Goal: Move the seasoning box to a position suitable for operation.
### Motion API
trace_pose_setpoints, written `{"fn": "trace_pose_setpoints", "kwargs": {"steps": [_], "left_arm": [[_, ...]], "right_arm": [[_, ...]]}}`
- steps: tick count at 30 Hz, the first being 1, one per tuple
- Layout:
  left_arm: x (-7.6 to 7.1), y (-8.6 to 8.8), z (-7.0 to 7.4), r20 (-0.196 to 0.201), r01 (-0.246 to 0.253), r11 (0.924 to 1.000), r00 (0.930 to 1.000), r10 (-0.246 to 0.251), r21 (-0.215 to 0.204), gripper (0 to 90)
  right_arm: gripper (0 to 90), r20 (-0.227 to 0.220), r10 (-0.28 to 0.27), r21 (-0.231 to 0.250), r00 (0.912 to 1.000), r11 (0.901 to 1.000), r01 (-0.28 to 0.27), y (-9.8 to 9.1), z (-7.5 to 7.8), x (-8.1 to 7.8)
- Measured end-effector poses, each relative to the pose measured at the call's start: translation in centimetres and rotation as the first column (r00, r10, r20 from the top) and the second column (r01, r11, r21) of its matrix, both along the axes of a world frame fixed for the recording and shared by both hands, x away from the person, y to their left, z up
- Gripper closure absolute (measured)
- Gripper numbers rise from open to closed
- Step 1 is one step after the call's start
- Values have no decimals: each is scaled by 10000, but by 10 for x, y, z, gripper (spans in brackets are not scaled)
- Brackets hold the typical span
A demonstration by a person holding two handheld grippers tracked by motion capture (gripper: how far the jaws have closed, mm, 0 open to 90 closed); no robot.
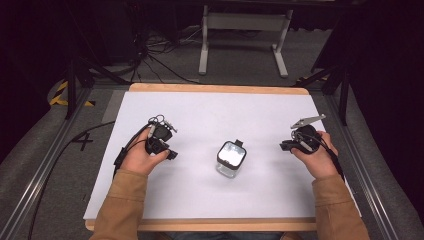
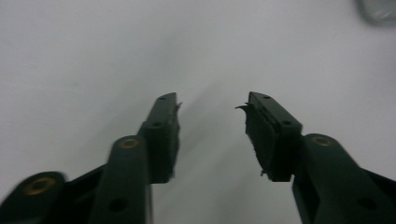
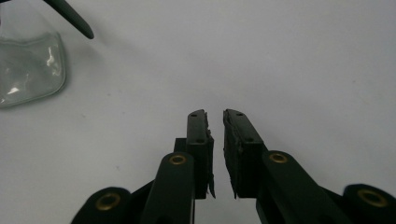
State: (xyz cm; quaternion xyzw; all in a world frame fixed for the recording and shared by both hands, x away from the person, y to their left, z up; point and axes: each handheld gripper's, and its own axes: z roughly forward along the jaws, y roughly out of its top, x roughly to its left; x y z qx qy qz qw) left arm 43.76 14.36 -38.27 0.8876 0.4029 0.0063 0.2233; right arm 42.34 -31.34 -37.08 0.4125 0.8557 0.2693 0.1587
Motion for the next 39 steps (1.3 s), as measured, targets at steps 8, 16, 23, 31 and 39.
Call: {"fn": "trace_pose_setpoints", "kwargs": {"steps": [8,16,23,31,39], "left_arm": [[-6,-4,10,1244,-535,9985,9909,520,86,739],[-12,-17,16,1364,302,9992,9903,-265,-245,778],[-17,-50,17,1560,704,9947,9861,-581,-745,795],[-22,-78,10,1736,1261,9869,9789,-1074,-1003,770],[-21,-96,-2,1535,1697,9810,9761,-1541,-945,806]], "right_arm": [[900,-267,710,550,9971,9961,-695,3,-1,-4],[900,-486,724,608,9962,9957,-694,6,0,-7],[900,-553,875,513,9946,9951,-847,10,-3,-6],[900,-402,896,654,9952,9941,-868,9,0,-8],[900,-389,885,828,9953,9929,-851,4,1,-9]]}}
